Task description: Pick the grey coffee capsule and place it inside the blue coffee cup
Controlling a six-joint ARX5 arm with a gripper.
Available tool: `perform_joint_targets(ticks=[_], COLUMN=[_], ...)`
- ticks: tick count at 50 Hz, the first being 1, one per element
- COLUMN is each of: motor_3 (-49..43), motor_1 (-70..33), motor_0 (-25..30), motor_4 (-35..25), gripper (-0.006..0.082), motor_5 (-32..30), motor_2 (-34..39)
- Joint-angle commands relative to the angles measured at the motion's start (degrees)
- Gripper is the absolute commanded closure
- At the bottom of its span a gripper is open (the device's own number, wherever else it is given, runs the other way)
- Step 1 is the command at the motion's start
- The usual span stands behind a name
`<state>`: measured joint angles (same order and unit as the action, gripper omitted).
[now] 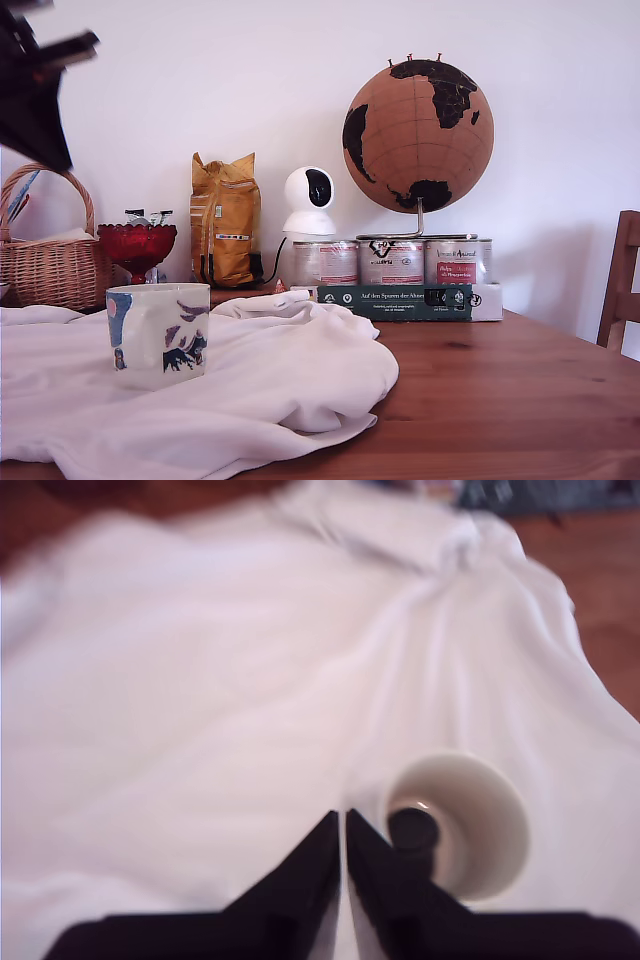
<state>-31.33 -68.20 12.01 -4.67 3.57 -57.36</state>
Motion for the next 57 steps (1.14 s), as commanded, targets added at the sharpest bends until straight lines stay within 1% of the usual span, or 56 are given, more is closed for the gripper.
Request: perform_joint_targets(ticks=[1, 8, 20, 24, 39, 57], motor_3=[0.0, 0.7, 7.5, 9.4, 10.8, 9.0], motor_1=[0.8, 4.7, 13.7, 16.5, 26.3, 32.5], motor_0=[0.1, 0.1, 0.1, 0.1, 0.1, 0.1], motor_4=[1.9, 4.1, 6.3, 7.1, 10.1, 13.7], gripper=[0.0786, 0.0786, 0.0786, 0.0786, 0.0786, 0.0786], motor_5=[-1.6, -3.3, -4.1, -4.3, -8.5, -9.9], motor_2=[0.6, 2.8, 12.1, 13.7, 14.3, 14.3])
